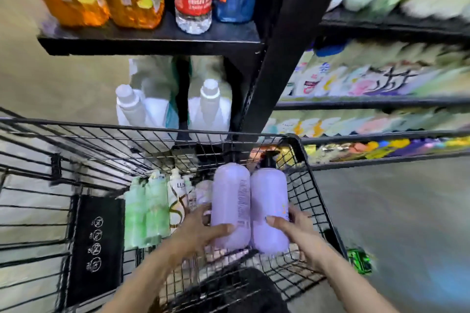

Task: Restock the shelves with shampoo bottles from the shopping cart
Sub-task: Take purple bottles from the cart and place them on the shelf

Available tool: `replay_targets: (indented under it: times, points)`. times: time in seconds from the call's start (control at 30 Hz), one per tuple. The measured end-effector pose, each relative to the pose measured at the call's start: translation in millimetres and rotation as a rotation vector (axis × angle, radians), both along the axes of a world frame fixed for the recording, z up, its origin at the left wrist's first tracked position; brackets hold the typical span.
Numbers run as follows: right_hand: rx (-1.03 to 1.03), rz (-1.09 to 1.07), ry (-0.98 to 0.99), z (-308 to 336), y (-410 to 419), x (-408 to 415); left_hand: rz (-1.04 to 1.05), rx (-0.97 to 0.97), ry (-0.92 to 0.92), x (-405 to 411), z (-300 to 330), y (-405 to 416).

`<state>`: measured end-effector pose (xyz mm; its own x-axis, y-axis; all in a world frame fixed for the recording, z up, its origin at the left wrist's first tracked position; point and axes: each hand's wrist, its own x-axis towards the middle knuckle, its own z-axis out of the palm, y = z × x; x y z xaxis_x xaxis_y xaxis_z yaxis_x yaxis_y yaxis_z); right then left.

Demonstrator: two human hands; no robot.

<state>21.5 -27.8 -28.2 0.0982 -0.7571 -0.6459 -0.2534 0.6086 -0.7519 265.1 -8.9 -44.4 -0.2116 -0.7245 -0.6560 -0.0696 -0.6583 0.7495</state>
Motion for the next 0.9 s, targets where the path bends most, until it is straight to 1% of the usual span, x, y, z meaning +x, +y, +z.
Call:
replay_targets:
  times: [0.07, 0.17, 0.27, 0.4, 0.6, 0.8, 0.9]
  points:
    - [-0.088, -0.024, 0.014, 34.9, 4.2, -11.0, -0.046, -0.058, 0.029, -11.0, 30.9, -7.2]
    - [-0.197, -0.139, -0.015, 82.3, 14.5, -31.4, -0.117, -0.190, 0.094, -37.3, 80.7, -20.2]
    - [-0.286, -0.247, -0.050, 123.1, 24.8, -59.7, -0.192, -0.265, 0.144, -68.1, 122.9, -34.2]
    - [-0.400, -0.356, -0.086, 164.3, 33.9, -106.2, -0.255, -0.337, 0.198, -118.5, 161.9, -51.3]
    - [-0.538, -0.413, -0.071, 200.1, 40.1, -201.0, -0.313, -0.452, 0.232, -220.6, 200.5, -60.1]
    - [-0.625, -0.431, -0.017, 222.1, 52.2, -321.1, -0.306, -0.477, 0.272, -351.0, 222.2, -59.0]
    - [-0.654, -0.445, -0.010, 230.5, 58.8, -368.7, -0.302, -0.487, 0.294, -402.7, 229.8, -54.5]
